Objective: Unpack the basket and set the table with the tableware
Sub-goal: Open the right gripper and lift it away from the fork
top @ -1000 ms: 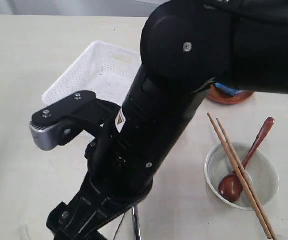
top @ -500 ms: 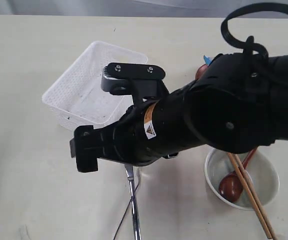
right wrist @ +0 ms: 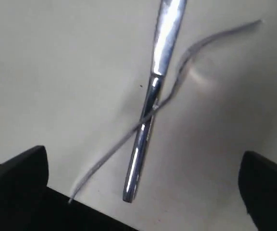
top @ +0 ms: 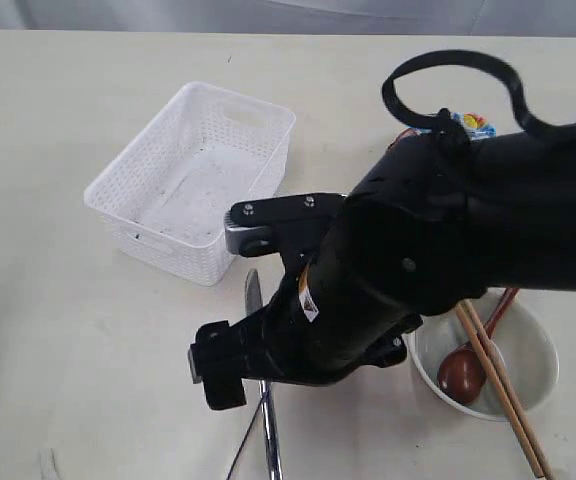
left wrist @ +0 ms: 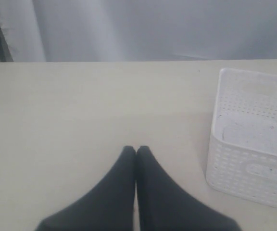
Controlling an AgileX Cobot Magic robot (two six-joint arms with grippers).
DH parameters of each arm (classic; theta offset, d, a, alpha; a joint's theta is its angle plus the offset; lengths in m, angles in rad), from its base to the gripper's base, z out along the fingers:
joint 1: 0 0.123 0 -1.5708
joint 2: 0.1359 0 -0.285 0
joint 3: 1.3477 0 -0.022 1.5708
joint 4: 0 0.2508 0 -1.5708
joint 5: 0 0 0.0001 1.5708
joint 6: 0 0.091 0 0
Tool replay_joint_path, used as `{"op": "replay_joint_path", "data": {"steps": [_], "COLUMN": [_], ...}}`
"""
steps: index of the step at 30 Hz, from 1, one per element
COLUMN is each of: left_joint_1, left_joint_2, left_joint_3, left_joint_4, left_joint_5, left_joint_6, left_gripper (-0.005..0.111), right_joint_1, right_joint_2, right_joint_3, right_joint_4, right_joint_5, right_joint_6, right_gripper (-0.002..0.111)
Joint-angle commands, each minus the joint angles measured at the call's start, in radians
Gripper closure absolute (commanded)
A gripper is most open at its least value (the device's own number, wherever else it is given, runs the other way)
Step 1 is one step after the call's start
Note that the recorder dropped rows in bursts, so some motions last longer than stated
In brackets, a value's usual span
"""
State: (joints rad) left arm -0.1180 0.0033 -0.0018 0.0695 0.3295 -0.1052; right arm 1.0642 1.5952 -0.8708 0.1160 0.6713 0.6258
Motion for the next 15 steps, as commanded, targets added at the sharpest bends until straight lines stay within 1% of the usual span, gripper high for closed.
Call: {"op": "replay_joint_path", "data": {"steps": [1, 10, 15], "left_joint_1": [-0.007, -0.007, -0.007], "left_joint_2": [-0.003, -0.003, -0.003], "left_joint_3": [0.002, 0.002, 0.002], "left_joint_4": [0.004, 0.004, 0.004], "left_joint_5": [-0.005, -0.005, -0.005], "left_joint_6": [0.001, 0.001, 0.001], "left_gripper": [0.107, 0.107, 0.107], "right_joint_1": [0.011, 0.023, 0.023], "right_joint_2": [0.046, 0.13, 0.133], "right_joint_3": [0.002, 0.0, 0.0], "right_joint_4": [0.002, -0.008, 0.029], "right_joint_5": [-0.005, -0.093, -0.091], "right_joint_6": [-0.013, -0.013, 0.008], "right_gripper": [0.004, 0.004, 0.004]}}
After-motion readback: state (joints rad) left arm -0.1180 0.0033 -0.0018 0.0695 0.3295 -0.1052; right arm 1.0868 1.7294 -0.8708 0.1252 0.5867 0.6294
